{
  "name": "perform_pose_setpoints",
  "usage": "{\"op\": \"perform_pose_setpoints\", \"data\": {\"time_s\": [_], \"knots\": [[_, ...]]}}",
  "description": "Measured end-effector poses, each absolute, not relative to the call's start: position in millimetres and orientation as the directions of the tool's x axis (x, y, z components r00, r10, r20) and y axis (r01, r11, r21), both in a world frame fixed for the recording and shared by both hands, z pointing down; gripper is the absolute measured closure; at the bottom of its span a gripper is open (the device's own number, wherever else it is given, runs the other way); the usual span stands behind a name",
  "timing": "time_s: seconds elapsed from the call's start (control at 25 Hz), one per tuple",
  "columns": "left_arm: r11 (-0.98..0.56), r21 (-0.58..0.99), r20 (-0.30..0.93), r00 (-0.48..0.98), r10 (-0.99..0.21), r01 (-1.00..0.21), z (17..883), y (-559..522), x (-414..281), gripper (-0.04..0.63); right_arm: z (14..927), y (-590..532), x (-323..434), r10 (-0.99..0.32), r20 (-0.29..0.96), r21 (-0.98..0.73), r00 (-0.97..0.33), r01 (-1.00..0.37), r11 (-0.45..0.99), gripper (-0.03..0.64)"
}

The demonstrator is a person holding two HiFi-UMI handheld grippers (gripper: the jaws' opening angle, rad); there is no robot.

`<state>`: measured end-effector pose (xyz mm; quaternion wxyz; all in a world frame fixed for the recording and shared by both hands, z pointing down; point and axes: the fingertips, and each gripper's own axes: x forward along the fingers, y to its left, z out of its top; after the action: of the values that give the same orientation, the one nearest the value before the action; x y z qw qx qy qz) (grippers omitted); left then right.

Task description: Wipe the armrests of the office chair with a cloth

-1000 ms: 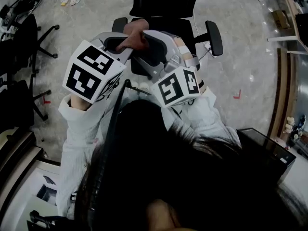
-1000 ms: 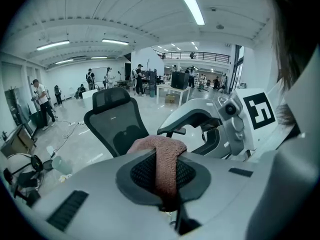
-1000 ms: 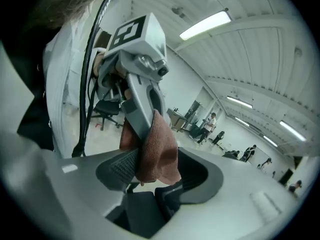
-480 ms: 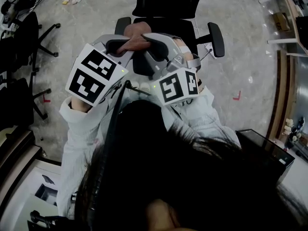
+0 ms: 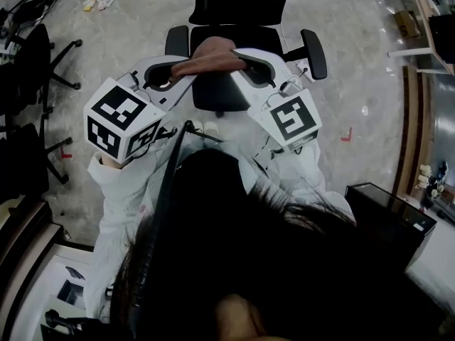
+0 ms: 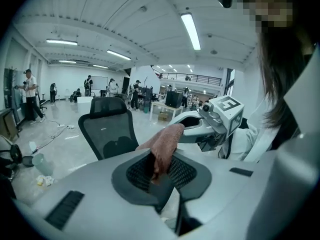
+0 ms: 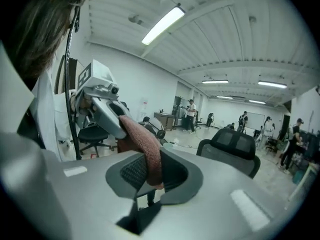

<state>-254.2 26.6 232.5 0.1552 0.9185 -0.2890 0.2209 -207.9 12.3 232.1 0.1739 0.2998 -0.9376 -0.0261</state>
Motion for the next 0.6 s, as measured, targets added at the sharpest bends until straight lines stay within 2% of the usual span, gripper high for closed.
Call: {"op": "perform_pose_setpoints", "data": {"time_s": [0.32, 0.4, 0.6], "knots": [[-0.743, 0.178, 0.399, 0.738, -0.545, -0.645, 232, 10, -294, 0.561, 222, 3, -117, -0.772, 0.228, -0.091, -0.593, -0.803, 0.589, 0.574], [-0.742, 0.200, 0.357, 0.753, -0.553, -0.639, 231, 2, -291, 0.591, 219, 12, -93, -0.816, 0.206, -0.132, -0.540, -0.841, 0.524, 0.574], [-0.759, 0.275, 0.294, 0.803, -0.519, -0.591, 234, -15, -262, 0.592, 224, 37, -31, -0.905, 0.193, -0.176, -0.378, -0.921, 0.347, 0.574]]}}
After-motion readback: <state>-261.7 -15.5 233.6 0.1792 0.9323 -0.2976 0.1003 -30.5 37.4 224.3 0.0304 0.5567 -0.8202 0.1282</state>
